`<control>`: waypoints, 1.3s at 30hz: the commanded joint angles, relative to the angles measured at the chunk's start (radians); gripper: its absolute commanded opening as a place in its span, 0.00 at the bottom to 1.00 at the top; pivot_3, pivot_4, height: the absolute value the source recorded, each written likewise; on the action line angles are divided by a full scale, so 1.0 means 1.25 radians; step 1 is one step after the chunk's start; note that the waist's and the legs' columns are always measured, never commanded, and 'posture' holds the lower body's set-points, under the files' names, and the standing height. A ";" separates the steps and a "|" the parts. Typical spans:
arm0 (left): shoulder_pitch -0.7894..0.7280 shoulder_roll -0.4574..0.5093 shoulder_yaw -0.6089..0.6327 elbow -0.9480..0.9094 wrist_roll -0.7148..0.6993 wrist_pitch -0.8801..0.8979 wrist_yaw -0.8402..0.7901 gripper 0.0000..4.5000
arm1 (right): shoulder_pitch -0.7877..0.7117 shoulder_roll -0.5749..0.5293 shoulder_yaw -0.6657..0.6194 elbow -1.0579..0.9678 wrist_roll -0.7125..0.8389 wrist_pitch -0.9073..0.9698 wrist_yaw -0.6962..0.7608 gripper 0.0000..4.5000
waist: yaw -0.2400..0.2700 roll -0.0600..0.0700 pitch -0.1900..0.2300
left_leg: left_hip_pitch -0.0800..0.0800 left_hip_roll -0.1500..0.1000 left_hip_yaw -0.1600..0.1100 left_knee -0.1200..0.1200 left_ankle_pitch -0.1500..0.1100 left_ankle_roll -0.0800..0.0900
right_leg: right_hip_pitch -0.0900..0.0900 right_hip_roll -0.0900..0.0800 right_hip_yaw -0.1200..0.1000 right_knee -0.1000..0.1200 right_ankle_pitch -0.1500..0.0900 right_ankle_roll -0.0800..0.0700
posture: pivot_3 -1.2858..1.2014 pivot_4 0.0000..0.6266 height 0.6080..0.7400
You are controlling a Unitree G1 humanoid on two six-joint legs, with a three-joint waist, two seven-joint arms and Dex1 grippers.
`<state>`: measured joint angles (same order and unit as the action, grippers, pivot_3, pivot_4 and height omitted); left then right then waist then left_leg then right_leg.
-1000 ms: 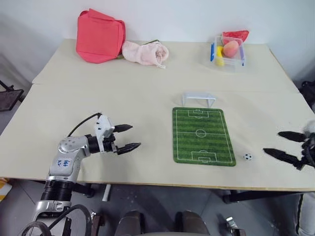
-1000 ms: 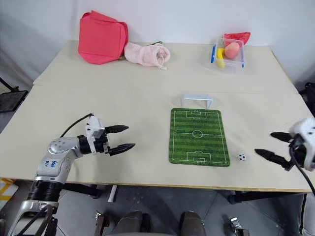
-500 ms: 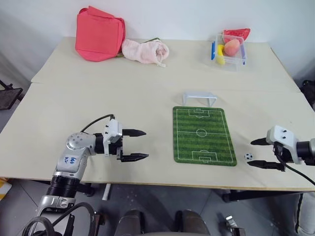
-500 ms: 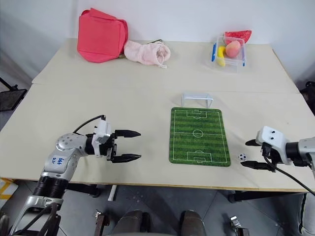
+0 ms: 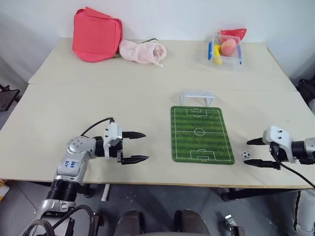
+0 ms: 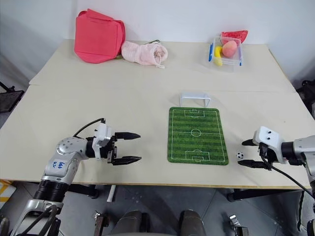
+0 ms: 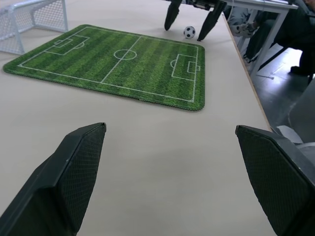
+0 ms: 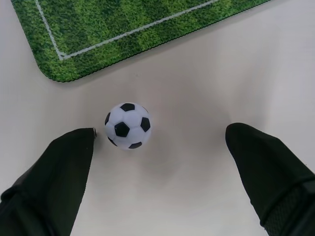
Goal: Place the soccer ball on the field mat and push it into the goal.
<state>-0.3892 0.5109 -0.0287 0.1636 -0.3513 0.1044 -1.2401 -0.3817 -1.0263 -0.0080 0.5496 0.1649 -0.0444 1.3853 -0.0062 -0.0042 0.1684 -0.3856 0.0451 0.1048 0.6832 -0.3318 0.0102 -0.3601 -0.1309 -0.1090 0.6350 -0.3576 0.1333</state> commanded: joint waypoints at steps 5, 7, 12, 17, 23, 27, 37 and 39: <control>-0.011 -0.011 -0.003 -0.002 -0.003 -0.026 0.010 1.00 | 0.001 0.026 -0.011 -0.015 0.010 -0.010 -0.005 0.46 | -0.002 0.000 0.000 | 0.000 0.000 0.000 0.000 0.000 0.000 | 0.000 0.000 0.000 0.001 0.000 0.000 | 0.52 0.24 1.00; -0.013 -0.014 -0.003 0.002 -0.001 -0.030 0.013 1.00 | 0.003 0.027 -0.016 -0.021 0.016 -0.006 -0.009 0.31 | -0.002 0.000 0.000 | 0.000 0.000 0.000 0.000 0.000 0.000 | 0.000 0.000 0.000 0.001 0.000 0.000 | 0.52 0.24 1.00; -0.012 -0.022 -0.003 0.008 0.002 -0.039 0.018 1.00 | 0.027 0.017 -0.060 -0.090 0.055 0.040 -0.035 0.19 | 0.000 0.000 0.000 | 0.000 0.000 0.000 0.000 0.000 0.000 | 0.000 0.000 0.000 0.001 0.000 0.000 | 0.52 0.24 1.00; -0.011 -0.034 -0.002 0.018 -0.009 -0.049 0.010 1.00 | 0.059 -0.013 -0.098 -0.295 0.089 0.188 -0.086 0.19 | 0.004 0.001 0.001 | 0.000 0.000 0.000 0.000 0.000 0.000 | -0.001 0.000 0.001 0.001 0.000 0.000 | 0.52 0.24 1.00; -0.028 -0.069 -0.013 0.060 -0.009 -0.082 -0.011 1.00 | 0.048 -0.008 -0.051 -0.579 0.135 0.400 -0.138 0.19 | 0.007 0.001 0.001 | -0.001 -0.001 -0.001 0.000 0.000 0.000 | -0.001 -0.001 0.000 0.001 0.000 0.000 | 0.52 0.24 1.00; -0.051 -0.094 -0.022 0.094 -0.004 -0.109 -0.023 1.00 | 0.021 0.036 0.040 -0.678 0.129 0.447 -0.156 0.19 | 0.007 0.001 0.001 | -0.001 -0.001 -0.001 0.000 0.000 0.000 | -0.001 -0.001 0.000 0.001 0.000 0.000 | 0.52 0.24 1.00; -0.056 -0.103 -0.038 0.102 0.002 -0.136 -0.038 1.00 | -0.009 0.080 0.147 -0.614 0.066 0.402 -0.151 0.19 | 0.006 0.000 0.001 | -0.002 -0.006 -0.003 0.000 0.000 0.000 | -0.001 -0.002 -0.001 0.001 0.000 0.000 | 0.52 0.24 1.00; -0.052 -0.101 -0.038 0.098 0.001 -0.137 -0.038 1.00 | -0.011 0.089 0.152 -0.590 0.061 0.389 -0.152 0.19 | 0.005 0.000 0.001 | -0.002 -0.006 -0.003 0.000 0.000 0.000 | -0.001 -0.002 -0.002 0.001 0.000 0.000 | 0.52 0.24 1.00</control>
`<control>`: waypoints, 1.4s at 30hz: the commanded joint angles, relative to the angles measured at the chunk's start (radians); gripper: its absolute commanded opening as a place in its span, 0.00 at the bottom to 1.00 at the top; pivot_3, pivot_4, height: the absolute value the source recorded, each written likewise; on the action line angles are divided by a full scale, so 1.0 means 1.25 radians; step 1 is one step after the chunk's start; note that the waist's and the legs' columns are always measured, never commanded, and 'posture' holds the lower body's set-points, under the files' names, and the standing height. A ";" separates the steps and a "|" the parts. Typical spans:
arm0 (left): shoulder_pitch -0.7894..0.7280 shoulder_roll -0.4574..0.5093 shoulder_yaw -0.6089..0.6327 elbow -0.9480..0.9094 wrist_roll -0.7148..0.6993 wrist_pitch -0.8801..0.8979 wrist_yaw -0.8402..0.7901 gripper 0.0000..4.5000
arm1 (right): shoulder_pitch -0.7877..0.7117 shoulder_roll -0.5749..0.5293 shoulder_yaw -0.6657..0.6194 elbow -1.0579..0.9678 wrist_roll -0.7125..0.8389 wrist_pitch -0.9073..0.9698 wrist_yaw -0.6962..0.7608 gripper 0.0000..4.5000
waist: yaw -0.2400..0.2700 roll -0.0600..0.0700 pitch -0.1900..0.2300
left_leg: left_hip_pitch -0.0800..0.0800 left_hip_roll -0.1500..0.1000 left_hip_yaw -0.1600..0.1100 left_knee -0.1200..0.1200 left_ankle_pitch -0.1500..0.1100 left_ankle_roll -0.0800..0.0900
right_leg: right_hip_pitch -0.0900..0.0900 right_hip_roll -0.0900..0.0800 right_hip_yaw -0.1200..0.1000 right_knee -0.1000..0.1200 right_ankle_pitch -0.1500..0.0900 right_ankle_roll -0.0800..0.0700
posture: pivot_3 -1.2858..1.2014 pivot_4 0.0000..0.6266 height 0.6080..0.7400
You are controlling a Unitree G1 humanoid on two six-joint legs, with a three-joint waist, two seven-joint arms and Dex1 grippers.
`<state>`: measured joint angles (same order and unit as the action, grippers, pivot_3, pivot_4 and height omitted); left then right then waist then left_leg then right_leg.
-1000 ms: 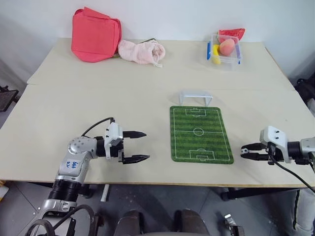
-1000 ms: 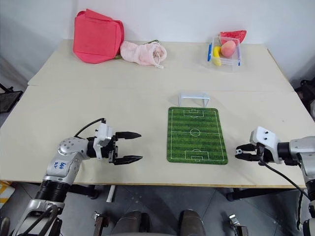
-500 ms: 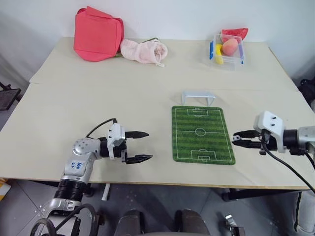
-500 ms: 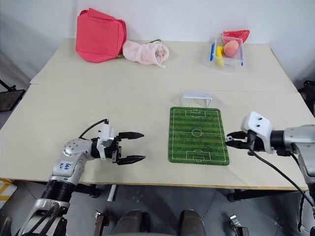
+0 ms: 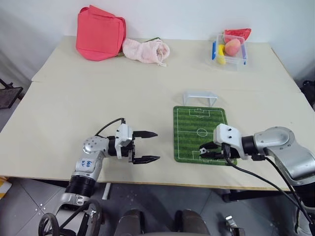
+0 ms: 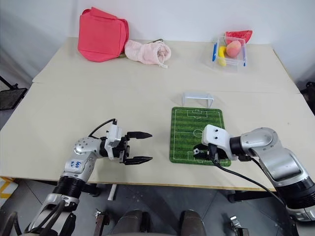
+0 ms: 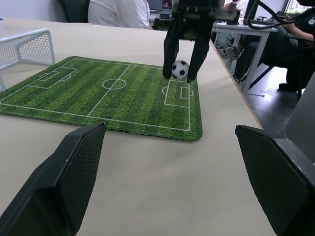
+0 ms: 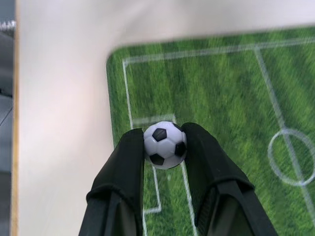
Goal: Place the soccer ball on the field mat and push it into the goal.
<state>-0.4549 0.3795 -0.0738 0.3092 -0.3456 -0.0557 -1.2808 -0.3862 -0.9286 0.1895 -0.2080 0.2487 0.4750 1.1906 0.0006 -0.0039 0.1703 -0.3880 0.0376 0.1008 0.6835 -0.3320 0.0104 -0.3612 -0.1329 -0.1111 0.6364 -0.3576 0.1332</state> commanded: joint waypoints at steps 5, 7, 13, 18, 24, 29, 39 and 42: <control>0.016 0.010 -0.002 -0.035 -0.005 -0.007 0.001 1.00 | -0.011 0.032 -0.001 0.064 -0.020 -0.048 0.005 0.19 | -0.002 0.000 0.000 | 0.000 0.000 0.000 0.000 0.000 0.000 | 0.000 0.000 0.000 0.000 0.000 0.000 | 0.52 0.24 1.00; 0.019 0.012 -0.001 -0.038 -0.005 -0.006 0.003 1.00 | -0.014 0.039 -0.002 0.077 -0.024 -0.055 0.006 0.19 | -0.001 0.000 0.000 | 0.000 0.000 0.000 0.000 0.000 0.000 | 0.000 0.000 0.000 0.000 0.000 0.000 | 0.52 0.24 1.00; 0.023 0.015 0.002 -0.044 -0.007 -0.007 0.010 1.00 | -0.011 0.052 0.000 0.093 -0.030 -0.064 0.011 0.19 | -0.001 0.000 0.000 | 0.000 0.000 0.000 0.000 0.000 0.000 | 0.000 0.000 0.000 0.000 0.000 0.000 | 0.52 0.24 1.00; 0.022 0.017 0.002 -0.044 -0.006 -0.008 0.015 1.00 | -0.006 0.057 0.002 0.097 -0.031 -0.072 0.016 0.35 | -0.002 0.000 0.000 | 0.000 0.000 0.000 0.000 0.000 0.000 | 0.000 0.000 -0.001 0.000 0.000 0.000 | 0.52 0.24 1.00; 0.020 0.018 0.003 -0.042 -0.006 -0.010 0.019 1.00 | -0.008 0.062 -0.004 0.099 -0.034 -0.077 0.017 0.61 | -0.002 0.000 0.000 | 0.000 0.000 0.000 0.000 0.000 0.000 | 0.000 0.000 -0.001 0.000 0.000 0.000 | 0.52 0.24 1.00; 0.011 0.017 0.003 -0.034 -0.004 -0.011 0.022 1.00 | -0.012 0.059 -0.008 0.098 -0.033 -0.080 0.023 0.61 | -0.002 0.000 0.000 | 0.000 0.000 0.000 0.000 0.000 0.000 | 0.000 0.000 -0.001 0.000 0.000 0.000 | 0.52 0.24 1.00; -0.006 0.009 -0.001 -0.013 -0.002 -0.019 0.020 1.00 | -0.062 0.033 -0.046 -0.012 0.012 -0.018 0.031 0.61 | -0.001 0.000 0.000 | 0.000 0.000 -0.001 0.000 0.000 0.000 | 0.000 0.000 -0.001 0.000 0.000 0.000 | 0.52 0.24 1.00; -0.014 0.007 -0.002 -0.003 -0.001 -0.022 0.018 1.00 | -0.055 0.015 -0.067 -0.070 0.037 0.021 0.028 0.57 | 0.001 0.000 0.000 | 0.000 0.000 -0.001 0.000 0.000 0.000 | 0.000 0.000 -0.001 0.000 0.000 0.000 | 0.52 0.24 1.00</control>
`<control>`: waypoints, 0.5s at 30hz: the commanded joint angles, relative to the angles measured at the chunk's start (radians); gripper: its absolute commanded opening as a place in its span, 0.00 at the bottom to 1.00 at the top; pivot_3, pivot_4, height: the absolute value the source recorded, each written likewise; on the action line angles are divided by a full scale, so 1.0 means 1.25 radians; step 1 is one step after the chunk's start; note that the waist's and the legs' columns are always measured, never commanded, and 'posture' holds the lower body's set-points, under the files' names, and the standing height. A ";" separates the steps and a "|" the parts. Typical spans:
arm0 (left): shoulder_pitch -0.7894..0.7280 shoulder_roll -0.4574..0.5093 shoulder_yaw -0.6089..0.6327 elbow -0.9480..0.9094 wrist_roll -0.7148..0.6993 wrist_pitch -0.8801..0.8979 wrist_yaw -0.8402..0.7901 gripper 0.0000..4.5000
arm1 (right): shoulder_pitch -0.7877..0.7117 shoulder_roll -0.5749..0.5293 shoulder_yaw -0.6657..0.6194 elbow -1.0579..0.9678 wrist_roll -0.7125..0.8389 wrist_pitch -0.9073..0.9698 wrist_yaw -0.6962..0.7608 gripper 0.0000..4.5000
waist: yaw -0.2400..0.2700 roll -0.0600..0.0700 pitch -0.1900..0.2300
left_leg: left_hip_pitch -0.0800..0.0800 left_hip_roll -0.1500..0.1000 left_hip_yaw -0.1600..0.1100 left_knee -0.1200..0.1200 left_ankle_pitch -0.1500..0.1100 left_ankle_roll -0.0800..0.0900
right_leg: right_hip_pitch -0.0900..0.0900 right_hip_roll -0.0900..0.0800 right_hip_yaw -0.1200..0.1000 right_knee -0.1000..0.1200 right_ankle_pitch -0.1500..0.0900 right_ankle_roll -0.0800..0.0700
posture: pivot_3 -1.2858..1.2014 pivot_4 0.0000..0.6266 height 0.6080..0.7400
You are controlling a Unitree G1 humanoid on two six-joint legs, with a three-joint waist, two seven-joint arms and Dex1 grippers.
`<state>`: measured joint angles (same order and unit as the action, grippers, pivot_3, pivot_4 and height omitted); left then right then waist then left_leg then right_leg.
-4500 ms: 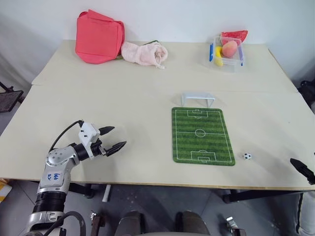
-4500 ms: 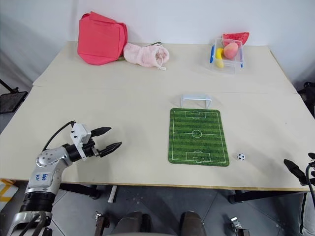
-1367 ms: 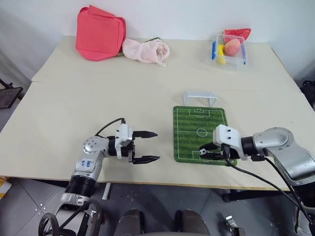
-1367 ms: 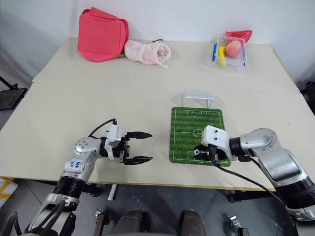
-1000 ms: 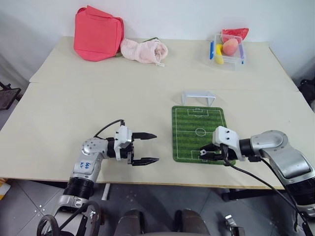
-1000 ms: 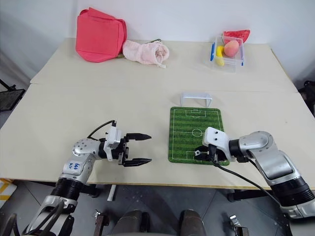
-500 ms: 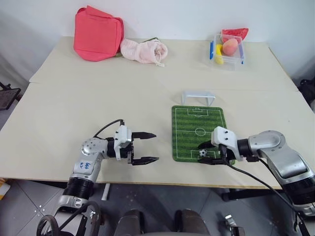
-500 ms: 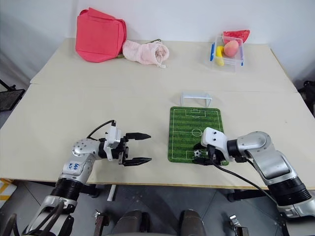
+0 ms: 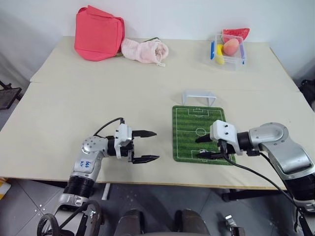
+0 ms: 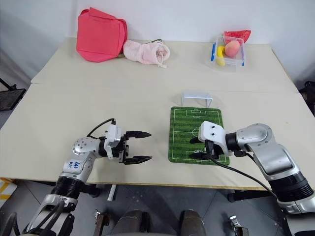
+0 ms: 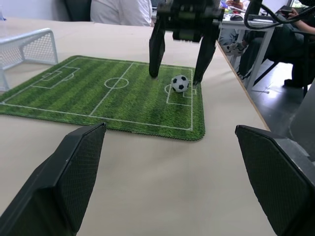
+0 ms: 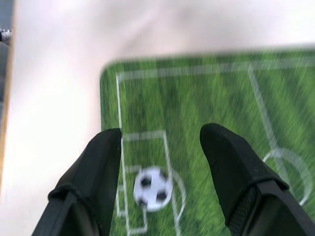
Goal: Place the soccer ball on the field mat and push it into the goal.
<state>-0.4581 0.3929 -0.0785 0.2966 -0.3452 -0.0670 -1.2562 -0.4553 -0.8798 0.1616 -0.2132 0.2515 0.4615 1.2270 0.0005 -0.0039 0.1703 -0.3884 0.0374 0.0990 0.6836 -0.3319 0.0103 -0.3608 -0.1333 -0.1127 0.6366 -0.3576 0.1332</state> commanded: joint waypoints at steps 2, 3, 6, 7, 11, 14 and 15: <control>-0.016 -0.006 0.001 0.014 -0.001 -0.015 -0.004 1.00 | 0.031 -0.043 -0.071 -0.108 0.055 0.043 0.002 0.48 | 0.003 0.000 0.000 | 0.000 0.000 -0.001 0.000 0.000 0.000 | 0.000 0.000 -0.001 0.000 0.000 0.000 | 0.52 0.24 1.00; -0.019 -0.007 0.000 0.018 -0.001 -0.017 -0.005 1.00 | 0.047 -0.050 -0.080 -0.120 0.060 0.042 0.001 0.39 | 0.004 0.000 0.000 | -0.001 -0.001 -0.002 0.000 0.000 0.000 | 0.000 -0.001 -0.001 0.000 0.000 0.000 | 0.52 0.24 1.00; -0.025 -0.009 -0.001 0.028 -0.002 -0.020 -0.012 1.00 | 0.115 -0.070 -0.110 -0.150 0.069 0.026 0.000 0.17 | 0.006 -0.001 0.000 | -0.001 -0.001 -0.003 0.000 0.000 0.000 | 0.001 -0.001 -0.003 0.000 0.000 0.000 | 0.52 0.24 1.00; -0.027 -0.009 -0.002 0.030 -0.002 -0.021 -0.014 1.00 | 0.135 -0.075 -0.119 -0.160 0.071 0.022 -0.001 0.09 | 0.007 -0.001 0.000 | -0.001 -0.001 -0.003 0.000 0.000 0.000 | 0.001 -0.001 -0.003 0.000 0.000 0.000 | 0.52 0.24 1.00; -0.033 -0.009 -0.001 0.039 -0.002 -0.022 -0.020 1.00 | 0.188 -0.077 -0.129 -0.180 0.082 0.023 -0.011 0.00 | 0.007 -0.001 0.001 | -0.001 -0.002 -0.002 0.000 0.000 0.000 | 0.001 -0.001 -0.002 -0.001 0.000 0.000 | 0.52 0.24 1.00; -0.039 -0.010 -0.003 0.046 0.000 -0.024 -0.027 1.00 | 0.200 -0.051 -0.104 -0.134 0.062 0.000 -0.031 0.00 | 0.004 -0.001 0.001 | -0.001 -0.001 -0.002 0.000 0.000 0.000 | 0.001 0.000 -0.002 0.000 0.000 0.000 | 0.52 0.24 1.00; -0.040 -0.010 -0.004 0.047 0.000 -0.024 -0.028 1.00 | 0.193 -0.040 -0.090 -0.105 0.049 -0.016 -0.036 0.00 | 0.003 -0.001 0.001 | -0.001 -0.001 -0.002 0.000 0.000 0.000 | 0.001 0.000 -0.002 0.000 0.000 0.000 | 0.52 0.24 1.00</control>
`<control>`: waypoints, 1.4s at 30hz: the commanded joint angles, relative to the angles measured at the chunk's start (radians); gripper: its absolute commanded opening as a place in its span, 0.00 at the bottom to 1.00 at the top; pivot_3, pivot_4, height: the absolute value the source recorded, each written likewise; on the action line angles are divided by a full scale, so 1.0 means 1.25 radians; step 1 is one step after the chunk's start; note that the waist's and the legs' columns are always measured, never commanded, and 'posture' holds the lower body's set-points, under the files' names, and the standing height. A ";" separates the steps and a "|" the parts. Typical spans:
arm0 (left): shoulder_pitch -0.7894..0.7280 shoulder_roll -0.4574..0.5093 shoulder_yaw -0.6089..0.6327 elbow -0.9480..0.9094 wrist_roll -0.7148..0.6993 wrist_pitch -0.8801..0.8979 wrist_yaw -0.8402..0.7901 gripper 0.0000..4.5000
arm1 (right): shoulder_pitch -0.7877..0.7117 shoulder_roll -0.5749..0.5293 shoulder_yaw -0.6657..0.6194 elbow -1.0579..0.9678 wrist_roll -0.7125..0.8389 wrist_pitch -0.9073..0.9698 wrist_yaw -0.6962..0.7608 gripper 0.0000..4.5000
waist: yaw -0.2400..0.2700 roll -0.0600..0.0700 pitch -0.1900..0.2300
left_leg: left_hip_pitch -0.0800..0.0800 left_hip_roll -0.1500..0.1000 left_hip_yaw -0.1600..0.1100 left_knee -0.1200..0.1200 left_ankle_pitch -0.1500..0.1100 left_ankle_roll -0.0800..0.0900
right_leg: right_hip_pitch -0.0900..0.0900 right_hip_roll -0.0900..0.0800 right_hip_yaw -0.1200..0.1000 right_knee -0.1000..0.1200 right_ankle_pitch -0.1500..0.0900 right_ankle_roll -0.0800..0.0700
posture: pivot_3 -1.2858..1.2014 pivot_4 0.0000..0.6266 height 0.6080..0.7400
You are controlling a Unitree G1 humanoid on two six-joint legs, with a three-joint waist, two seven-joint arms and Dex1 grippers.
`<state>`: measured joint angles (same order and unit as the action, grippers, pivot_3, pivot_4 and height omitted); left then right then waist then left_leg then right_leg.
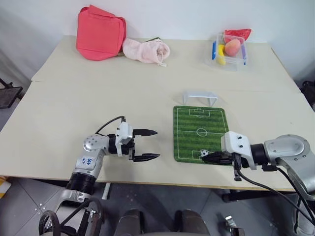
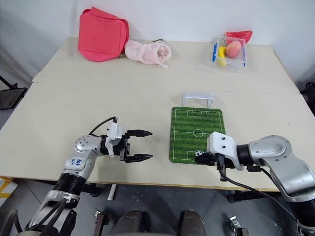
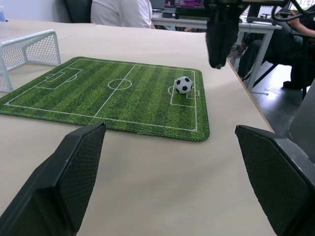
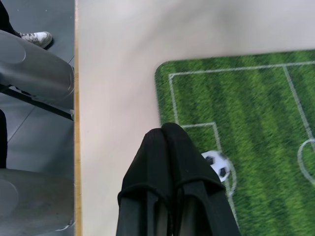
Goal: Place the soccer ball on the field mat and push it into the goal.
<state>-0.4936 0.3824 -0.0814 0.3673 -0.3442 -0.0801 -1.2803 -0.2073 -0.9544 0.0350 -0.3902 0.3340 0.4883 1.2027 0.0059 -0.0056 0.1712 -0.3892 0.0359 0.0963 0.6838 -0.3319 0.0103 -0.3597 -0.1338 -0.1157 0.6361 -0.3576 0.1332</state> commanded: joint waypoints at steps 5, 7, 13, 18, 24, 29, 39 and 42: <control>-0.011 0.002 -0.003 -0.014 -0.001 -0.012 -0.014 1.00 | -0.047 0.061 0.068 0.130 -0.056 -0.088 -0.018 0.00 | -0.004 0.000 0.000 | 0.000 0.000 0.000 0.000 0.000 0.000 | 0.000 0.000 0.000 0.000 0.000 0.000 | 0.52 0.24 1.00; -0.009 0.007 -0.001 -0.019 -0.002 -0.010 -0.015 1.00 | -0.081 0.084 0.082 0.184 -0.078 -0.111 -0.029 0.00 | -0.006 0.000 0.000 | 0.000 0.000 0.000 0.000 0.000 0.000 | 0.000 0.000 0.000 0.000 0.000 0.000 | 0.52 0.24 1.00; -0.014 0.021 0.006 -0.014 0.000 -0.018 -0.012 1.00 | -0.217 0.119 0.063 0.376 -0.156 -0.220 -0.101 0.00 | -0.007 0.000 0.000 | 0.000 0.000 0.000 0.000 0.000 0.000 | 0.000 0.000 0.000 0.000 0.000 0.000 | 0.52 0.24 1.00; -0.025 0.022 0.012 -0.001 0.003 -0.031 -0.002 1.00 | -0.303 0.124 0.003 0.403 -0.144 -0.215 -0.155 0.00 | -0.006 0.000 0.000 | 0.000 0.001 0.000 0.000 0.000 0.000 | -0.001 0.000 -0.001 0.001 0.000 0.000 | 0.52 0.24 1.00; -0.044 0.011 0.030 0.021 0.001 -0.043 0.035 1.00 | -0.268 0.105 -0.060 0.351 -0.110 -0.163 -0.164 0.00 | -0.002 0.000 0.000 | -0.001 -0.001 -0.002 0.000 0.000 0.000 | 0.000 -0.001 -0.002 0.001 0.000 0.000 | 0.52 0.24 1.00; -0.075 -0.015 0.080 0.055 -0.010 -0.061 0.117 1.00 | -0.194 0.051 -0.106 0.341 -0.064 -0.082 -0.116 0.08 | -0.002 0.000 0.000 | -0.001 -0.001 -0.002 0.000 0.000 0.000 | 0.000 -0.001 -0.002 0.001 0.000 0.000 | 0.52 0.24 1.00; -0.057 -0.018 0.139 0.043 -0.025 -0.061 0.186 1.00 | -0.090 0.030 -0.287 0.597 -0.003 -0.302 -0.055 0.79 | -0.006 -0.001 0.001 | -0.001 -0.001 -0.002 0.000 0.000 0.000 | 0.000 -0.001 -0.003 0.001 0.000 0.000 | 0.52 0.24 1.00; -0.031 -0.011 0.156 0.010 -0.045 -0.037 0.190 1.00 | -0.073 0.036 -0.344 0.651 0.059 -0.331 0.006 1.00 | -0.006 -0.001 0.001 | -0.001 -0.001 -0.001 0.000 0.000 0.000 | 0.000 -0.001 -0.003 0.000 0.000 0.000 | 0.52 0.24 1.00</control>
<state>-0.5396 0.3612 0.0910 0.4328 -0.3668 -0.1384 -1.0474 -0.2919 -0.8950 -0.3287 0.4108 0.3496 0.1089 1.1708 -0.0021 -0.0071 0.1722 -0.3901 0.0347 0.0949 0.6833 -0.3317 0.0105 -0.3596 -0.1353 -0.1189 0.6365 -0.3574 0.1335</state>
